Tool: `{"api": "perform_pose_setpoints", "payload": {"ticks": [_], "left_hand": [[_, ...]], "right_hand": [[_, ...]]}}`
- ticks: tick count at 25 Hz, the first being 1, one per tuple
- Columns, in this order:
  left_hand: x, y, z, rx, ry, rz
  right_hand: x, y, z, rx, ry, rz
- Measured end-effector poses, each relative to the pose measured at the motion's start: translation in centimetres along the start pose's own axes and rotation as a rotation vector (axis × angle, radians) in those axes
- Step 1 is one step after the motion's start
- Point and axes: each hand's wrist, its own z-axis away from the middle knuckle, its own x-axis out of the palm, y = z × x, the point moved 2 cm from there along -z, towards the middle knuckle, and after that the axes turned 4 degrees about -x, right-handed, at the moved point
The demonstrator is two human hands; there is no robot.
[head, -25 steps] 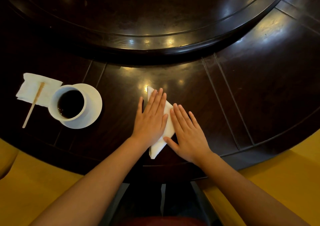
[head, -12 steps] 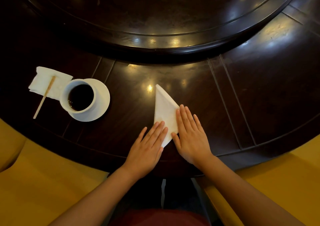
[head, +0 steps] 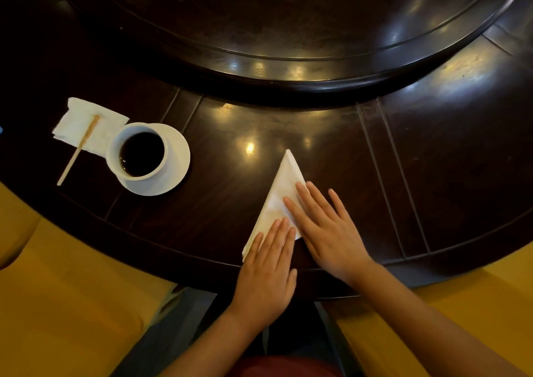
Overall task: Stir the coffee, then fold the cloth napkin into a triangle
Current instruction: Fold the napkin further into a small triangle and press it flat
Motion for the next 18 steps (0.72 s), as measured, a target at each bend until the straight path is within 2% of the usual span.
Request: {"api": "perform_pose_setpoints", "payload": {"ticks": [5,18], "left_hand": [[1.0,0.0,-0.4,-0.063,-0.003,-0.011],[-1.4,-6.5,-1.9,-0.228,0.104,-0.053]], "right_hand": [[0.2,2.8,-2.0,-0.207,-0.144,0.081],[-0.1,-0.5,-11.1,-0.322,-0.101,0.057]]}}
